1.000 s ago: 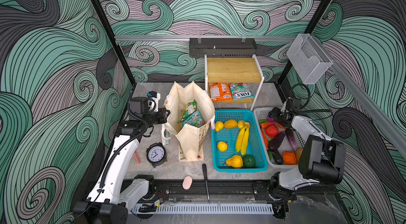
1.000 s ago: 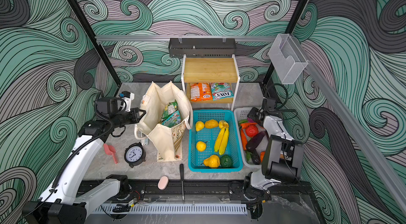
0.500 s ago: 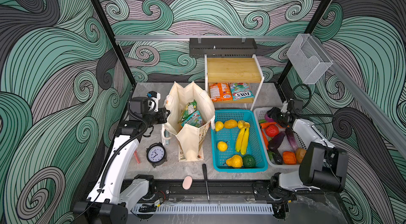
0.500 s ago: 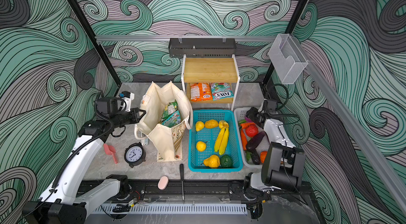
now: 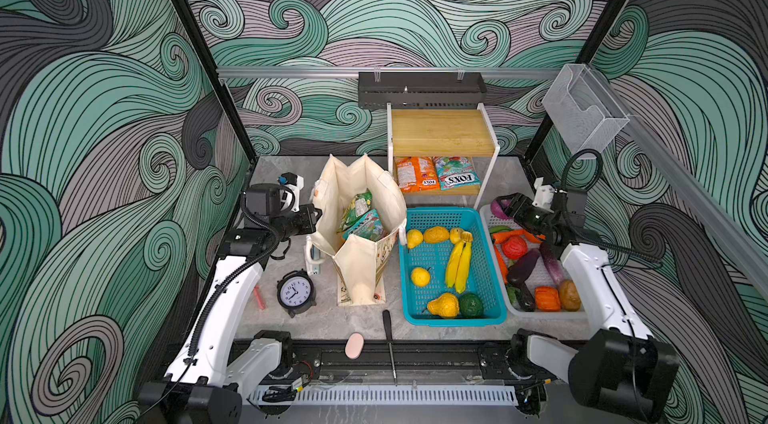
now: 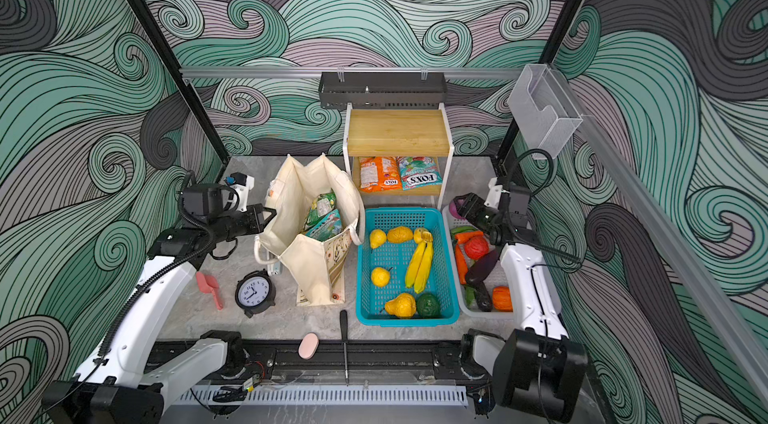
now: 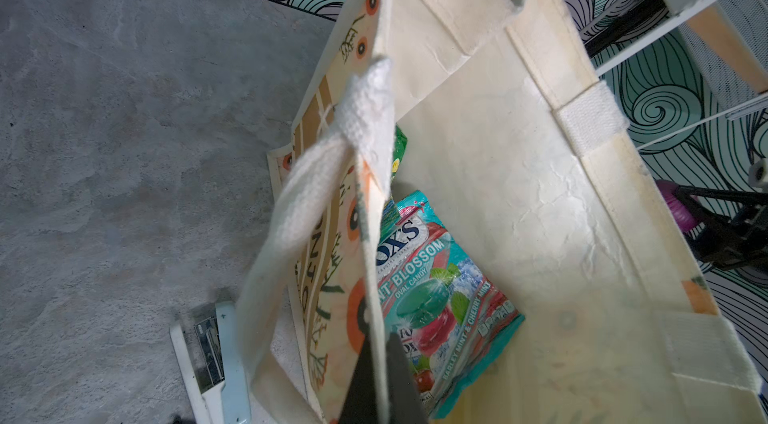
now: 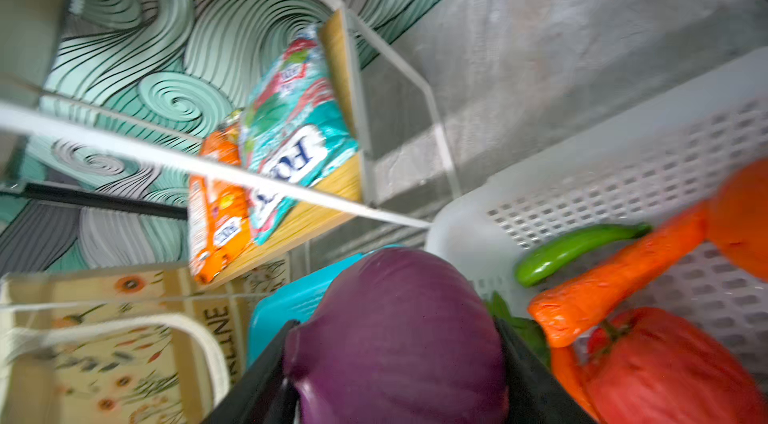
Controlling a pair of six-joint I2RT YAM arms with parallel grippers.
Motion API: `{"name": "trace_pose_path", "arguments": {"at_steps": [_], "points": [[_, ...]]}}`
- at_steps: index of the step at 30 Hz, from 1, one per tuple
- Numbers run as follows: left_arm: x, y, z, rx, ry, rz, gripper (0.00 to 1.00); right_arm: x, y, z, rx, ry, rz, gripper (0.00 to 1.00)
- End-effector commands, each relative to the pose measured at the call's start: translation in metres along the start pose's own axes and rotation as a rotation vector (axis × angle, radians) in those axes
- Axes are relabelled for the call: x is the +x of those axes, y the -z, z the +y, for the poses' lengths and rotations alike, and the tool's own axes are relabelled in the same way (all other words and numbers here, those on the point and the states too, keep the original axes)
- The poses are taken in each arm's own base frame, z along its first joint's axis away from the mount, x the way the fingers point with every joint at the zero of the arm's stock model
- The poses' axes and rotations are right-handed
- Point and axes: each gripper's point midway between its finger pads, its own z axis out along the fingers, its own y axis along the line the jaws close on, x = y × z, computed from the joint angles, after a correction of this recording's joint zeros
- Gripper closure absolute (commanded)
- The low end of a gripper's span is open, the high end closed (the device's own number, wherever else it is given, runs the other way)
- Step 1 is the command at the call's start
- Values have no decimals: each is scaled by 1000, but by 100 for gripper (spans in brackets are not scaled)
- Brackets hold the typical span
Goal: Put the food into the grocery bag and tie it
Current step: 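Lift the purple onion and carry it into the tote bag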
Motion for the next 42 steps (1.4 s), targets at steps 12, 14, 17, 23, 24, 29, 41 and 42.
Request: {"name": "trace_pose_path", "arguments": {"at_steps": [12, 14, 17, 23, 24, 29, 41, 42], "points": [[3, 4, -6, 37, -3, -1, 100, 20, 39, 172, -306, 224, 11, 57], [3, 3, -7, 41, -2, -1, 100, 27, 38, 192, -341, 248, 25, 58], [3, 3, -8, 46, 0, -1, 100, 42, 30, 217, -374, 286, 66, 58], [3, 5, -9, 49, -5, -8, 100, 78, 13, 283, -463, 395, 124, 58], [3, 6, -9, 49, -4, -9, 100, 86, 11, 293, -477, 413, 138, 58], [3, 6, -10, 52, -6, -10, 100, 118, -3, 332, -502, 505, 186, 59], [3, 7, -11, 59, -6, -12, 100, 185, -83, 350, -310, 753, 316, 59], [2, 7, -11, 59, -8, -14, 100, 189, -92, 347, -289, 766, 323, 59]]}}
